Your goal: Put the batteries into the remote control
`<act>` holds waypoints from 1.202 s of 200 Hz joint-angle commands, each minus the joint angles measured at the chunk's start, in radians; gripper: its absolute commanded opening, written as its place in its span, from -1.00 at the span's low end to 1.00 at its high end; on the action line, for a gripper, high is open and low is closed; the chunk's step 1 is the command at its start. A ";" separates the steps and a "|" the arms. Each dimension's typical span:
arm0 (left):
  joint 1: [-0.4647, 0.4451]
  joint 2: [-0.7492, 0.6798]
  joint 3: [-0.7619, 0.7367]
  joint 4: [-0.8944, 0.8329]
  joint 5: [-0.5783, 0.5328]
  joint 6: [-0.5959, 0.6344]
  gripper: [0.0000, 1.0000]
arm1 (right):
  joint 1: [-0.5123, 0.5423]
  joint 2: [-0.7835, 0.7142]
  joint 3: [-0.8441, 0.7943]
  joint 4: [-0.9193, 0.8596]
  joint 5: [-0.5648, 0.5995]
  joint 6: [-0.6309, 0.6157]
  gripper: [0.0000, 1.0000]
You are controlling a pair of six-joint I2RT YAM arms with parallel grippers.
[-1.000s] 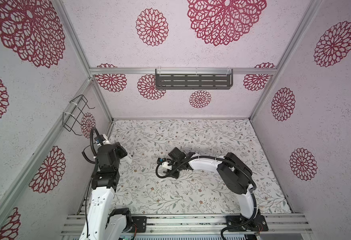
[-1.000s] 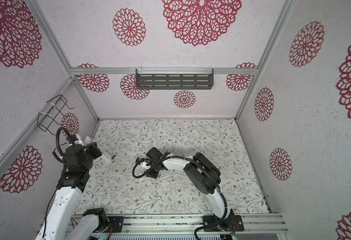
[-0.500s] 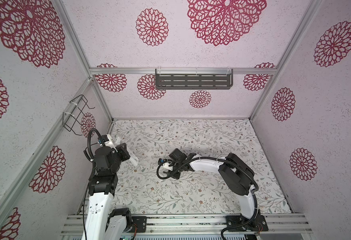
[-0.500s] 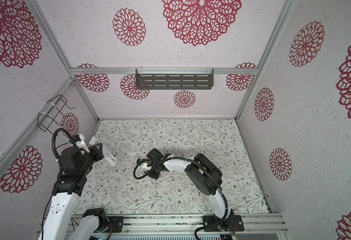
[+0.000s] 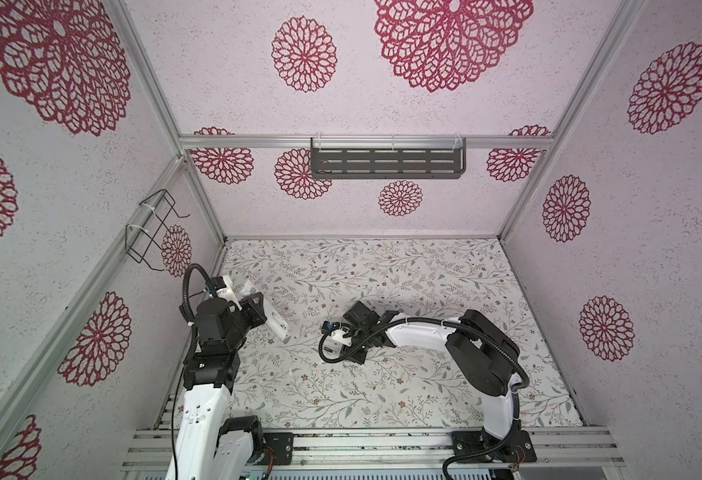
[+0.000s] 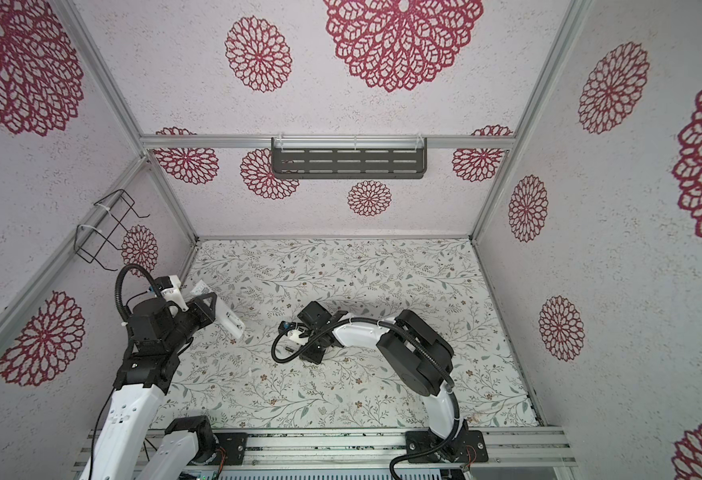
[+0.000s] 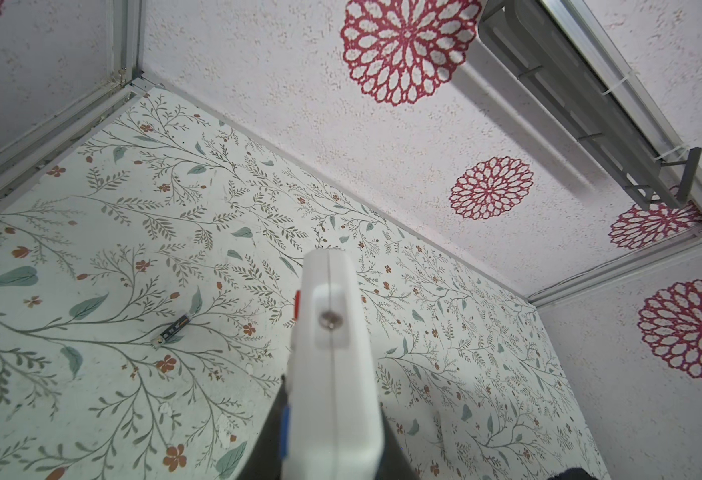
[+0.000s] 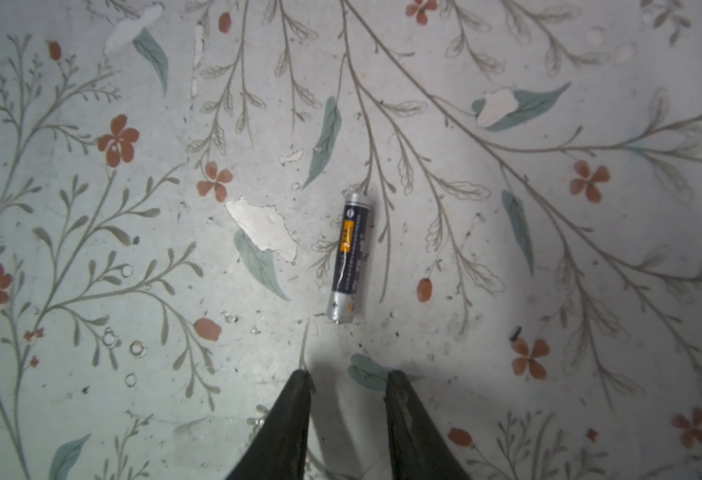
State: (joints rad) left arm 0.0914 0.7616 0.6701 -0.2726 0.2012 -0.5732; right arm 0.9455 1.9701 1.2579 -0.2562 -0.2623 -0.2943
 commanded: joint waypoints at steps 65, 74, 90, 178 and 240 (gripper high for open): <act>-0.001 -0.025 -0.006 0.048 0.000 -0.003 -0.67 | 0.044 0.072 0.091 -0.017 0.009 0.017 -0.27; -0.002 -0.027 -0.006 0.045 0.000 -0.002 -0.67 | 0.045 0.078 0.095 -0.015 0.011 0.018 -0.32; -0.002 -0.030 -0.006 0.037 -0.003 -0.002 -0.67 | 0.045 0.085 0.098 -0.015 0.022 0.018 -0.44; -0.013 -0.051 -0.029 0.037 0.032 -0.031 -0.67 | 0.046 0.051 0.049 0.022 0.101 0.061 -0.73; -0.063 -0.045 -0.091 0.109 0.054 -0.075 -0.66 | 0.044 -0.093 -0.116 0.152 0.108 0.138 -0.77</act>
State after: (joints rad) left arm 0.0463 0.7242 0.5896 -0.2375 0.2390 -0.6266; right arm 0.9913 1.9499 1.1934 -0.1253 -0.1818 -0.2081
